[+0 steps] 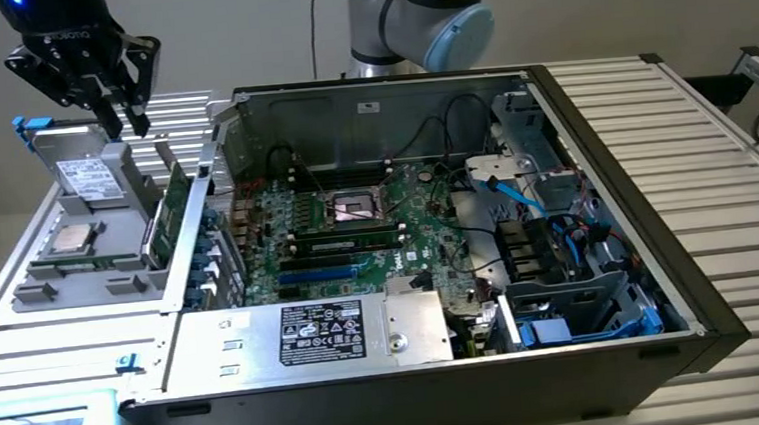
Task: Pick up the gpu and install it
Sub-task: 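Reach for the gpu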
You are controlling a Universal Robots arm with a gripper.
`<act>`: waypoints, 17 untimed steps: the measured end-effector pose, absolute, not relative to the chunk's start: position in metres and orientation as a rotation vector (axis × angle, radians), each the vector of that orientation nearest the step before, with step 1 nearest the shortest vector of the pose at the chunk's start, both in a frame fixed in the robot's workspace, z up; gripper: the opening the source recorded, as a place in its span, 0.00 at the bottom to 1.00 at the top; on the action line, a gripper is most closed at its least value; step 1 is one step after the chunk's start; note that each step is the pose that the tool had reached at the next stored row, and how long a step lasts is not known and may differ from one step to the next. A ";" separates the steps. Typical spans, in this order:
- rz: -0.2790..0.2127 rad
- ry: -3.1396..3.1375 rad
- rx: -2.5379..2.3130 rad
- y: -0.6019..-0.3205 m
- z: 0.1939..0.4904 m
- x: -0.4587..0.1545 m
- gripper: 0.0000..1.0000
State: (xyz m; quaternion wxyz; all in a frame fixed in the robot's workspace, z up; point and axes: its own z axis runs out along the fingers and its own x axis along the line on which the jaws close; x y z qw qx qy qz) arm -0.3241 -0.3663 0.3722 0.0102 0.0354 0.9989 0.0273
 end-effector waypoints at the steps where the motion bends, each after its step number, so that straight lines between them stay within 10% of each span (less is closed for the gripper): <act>1: 0.085 3.118 0.111 -0.366 0.372 -0.324 0.37; 17: 0.086 3.116 0.110 -0.366 0.371 -0.324 0.37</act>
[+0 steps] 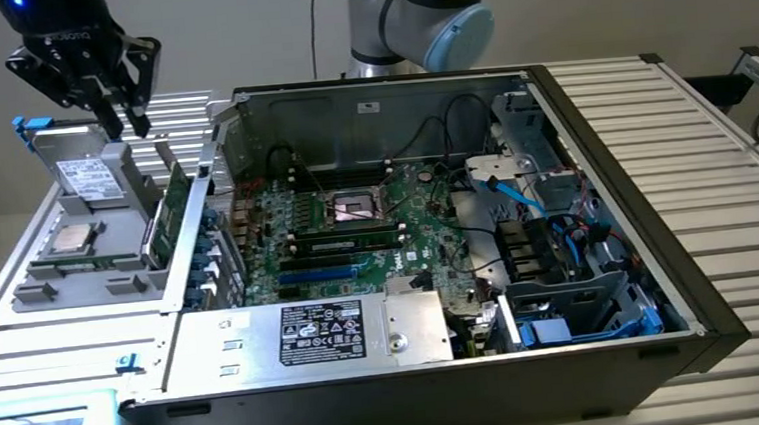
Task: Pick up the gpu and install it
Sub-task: 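Reach for the gpu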
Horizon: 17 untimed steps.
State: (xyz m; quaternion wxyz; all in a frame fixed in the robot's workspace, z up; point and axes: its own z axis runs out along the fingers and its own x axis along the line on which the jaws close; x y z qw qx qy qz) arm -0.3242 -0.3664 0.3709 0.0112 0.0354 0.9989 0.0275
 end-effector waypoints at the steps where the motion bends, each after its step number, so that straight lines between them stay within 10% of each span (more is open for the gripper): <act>1: 0.086 3.116 0.110 -0.366 0.370 -0.324 0.37; 17: 0.099 3.116 0.111 -0.372 0.354 -0.324 0.37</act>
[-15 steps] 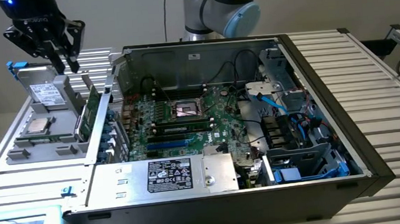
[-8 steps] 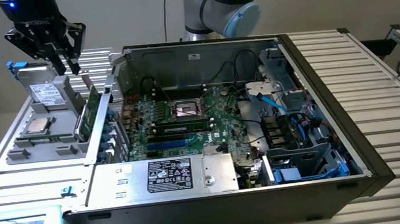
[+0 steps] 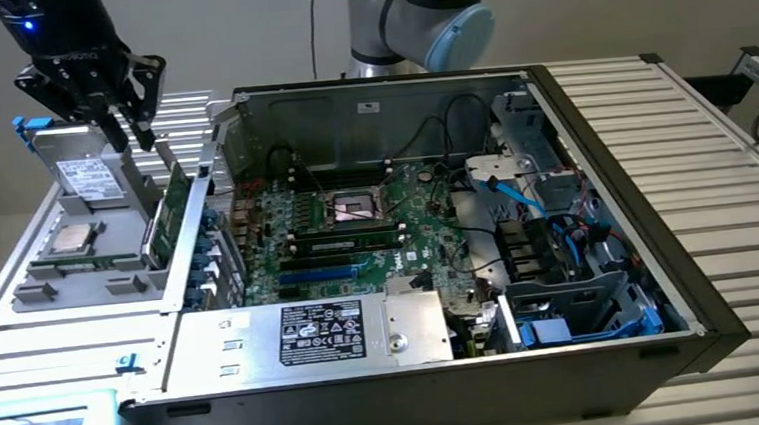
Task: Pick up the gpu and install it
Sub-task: 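Reach for the gpu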
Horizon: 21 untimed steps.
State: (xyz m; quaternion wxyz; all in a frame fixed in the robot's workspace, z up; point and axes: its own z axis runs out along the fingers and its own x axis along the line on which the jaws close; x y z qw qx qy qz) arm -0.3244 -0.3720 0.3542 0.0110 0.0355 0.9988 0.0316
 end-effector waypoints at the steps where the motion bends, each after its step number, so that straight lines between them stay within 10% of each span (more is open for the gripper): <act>1: 0.101 3.116 0.111 -0.374 0.352 -0.324 0.37; 21: 0.105 3.116 0.111 -0.376 0.316 -0.350 0.37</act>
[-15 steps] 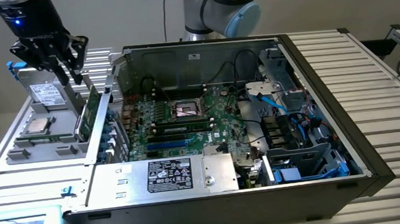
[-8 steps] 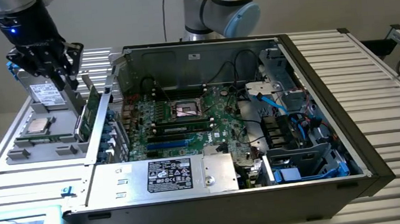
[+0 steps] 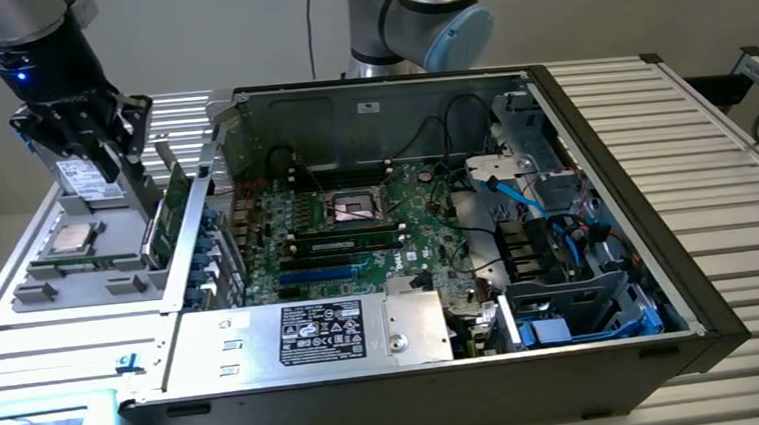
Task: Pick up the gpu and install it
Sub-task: 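Reach for the gpu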
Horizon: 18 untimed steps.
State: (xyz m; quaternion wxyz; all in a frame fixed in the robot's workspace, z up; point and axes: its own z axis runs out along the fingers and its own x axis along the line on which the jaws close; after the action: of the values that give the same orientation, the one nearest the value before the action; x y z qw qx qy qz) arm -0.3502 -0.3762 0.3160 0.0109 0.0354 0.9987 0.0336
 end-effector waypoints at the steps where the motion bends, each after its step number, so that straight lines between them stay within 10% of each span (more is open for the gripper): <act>1: 0.105 3.116 0.111 -0.377 0.314 -0.350 0.37; 18: 0.106 3.116 0.115 -0.388 0.283 -0.337 0.44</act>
State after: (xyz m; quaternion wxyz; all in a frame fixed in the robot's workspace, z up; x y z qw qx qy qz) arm -0.3373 -0.3879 0.2831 0.0110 0.0368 0.9987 0.0339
